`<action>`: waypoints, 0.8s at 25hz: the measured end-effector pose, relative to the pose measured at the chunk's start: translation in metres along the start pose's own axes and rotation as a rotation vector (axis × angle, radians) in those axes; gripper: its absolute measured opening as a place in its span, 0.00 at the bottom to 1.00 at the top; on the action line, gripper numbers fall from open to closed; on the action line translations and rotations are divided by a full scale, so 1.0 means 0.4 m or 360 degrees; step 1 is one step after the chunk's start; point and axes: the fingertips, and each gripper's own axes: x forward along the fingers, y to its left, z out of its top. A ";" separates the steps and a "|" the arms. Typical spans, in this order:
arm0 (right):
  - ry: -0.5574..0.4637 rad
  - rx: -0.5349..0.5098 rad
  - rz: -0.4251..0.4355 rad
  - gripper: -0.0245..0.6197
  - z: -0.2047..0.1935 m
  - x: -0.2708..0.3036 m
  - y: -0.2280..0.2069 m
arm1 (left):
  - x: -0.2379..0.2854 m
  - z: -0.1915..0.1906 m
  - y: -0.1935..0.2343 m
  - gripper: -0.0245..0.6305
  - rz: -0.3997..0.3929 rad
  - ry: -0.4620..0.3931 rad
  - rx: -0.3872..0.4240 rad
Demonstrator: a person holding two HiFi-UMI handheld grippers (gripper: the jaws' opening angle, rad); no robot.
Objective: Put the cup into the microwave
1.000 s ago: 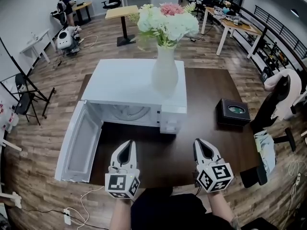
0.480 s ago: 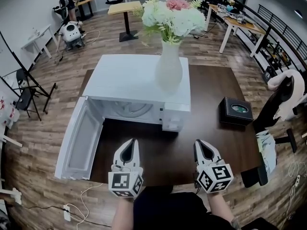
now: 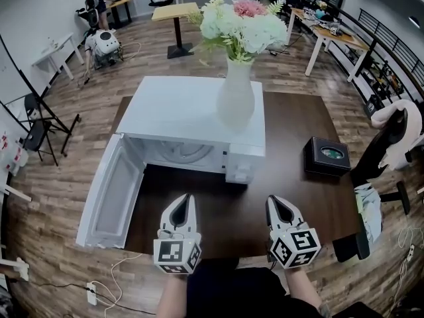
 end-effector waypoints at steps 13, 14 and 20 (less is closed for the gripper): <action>0.0002 -0.0014 0.0005 0.03 0.000 0.010 0.007 | 0.002 -0.006 0.002 0.04 -0.0002 0.0000 -0.0001; 0.0002 -0.0014 0.0007 0.03 0.000 0.012 0.008 | 0.002 -0.008 0.003 0.04 -0.0002 0.0004 0.0000; 0.0008 -0.0016 0.0016 0.03 -0.003 0.017 0.017 | 0.002 -0.015 0.003 0.04 -0.0012 0.0027 0.0008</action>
